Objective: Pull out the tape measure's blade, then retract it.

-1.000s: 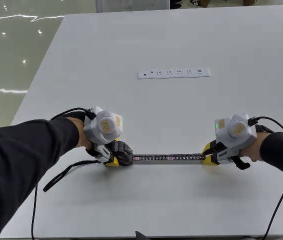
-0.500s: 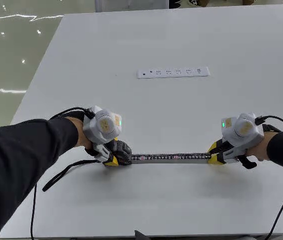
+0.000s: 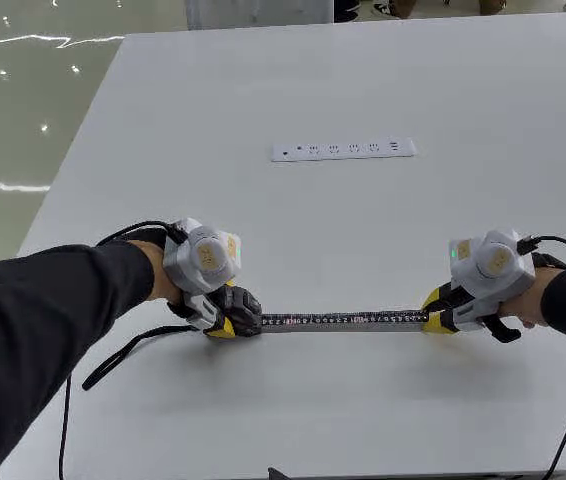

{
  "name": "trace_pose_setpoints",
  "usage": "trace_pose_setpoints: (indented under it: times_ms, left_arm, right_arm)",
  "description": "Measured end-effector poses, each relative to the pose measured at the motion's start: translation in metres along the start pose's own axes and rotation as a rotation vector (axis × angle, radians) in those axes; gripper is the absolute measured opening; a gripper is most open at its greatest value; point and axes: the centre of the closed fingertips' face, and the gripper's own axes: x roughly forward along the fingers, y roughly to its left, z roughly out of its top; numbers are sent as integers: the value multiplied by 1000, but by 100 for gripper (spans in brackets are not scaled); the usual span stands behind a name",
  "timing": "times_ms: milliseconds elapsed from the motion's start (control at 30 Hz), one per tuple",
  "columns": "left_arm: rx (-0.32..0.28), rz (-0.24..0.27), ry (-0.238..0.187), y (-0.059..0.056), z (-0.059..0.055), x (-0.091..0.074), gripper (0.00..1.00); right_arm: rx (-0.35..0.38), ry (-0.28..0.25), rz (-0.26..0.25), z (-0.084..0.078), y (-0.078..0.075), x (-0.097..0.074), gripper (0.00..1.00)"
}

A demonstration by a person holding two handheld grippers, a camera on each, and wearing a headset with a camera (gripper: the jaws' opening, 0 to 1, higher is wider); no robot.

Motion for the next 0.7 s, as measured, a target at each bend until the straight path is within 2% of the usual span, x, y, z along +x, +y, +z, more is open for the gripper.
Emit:
trace_pose_setpoints:
  times_ms: [700]
  left_arm:
    - [0, 4, -3, 0, 1, 0, 34]
  right_arm:
    - [14, 9, 14, -2, -4, 2, 11]
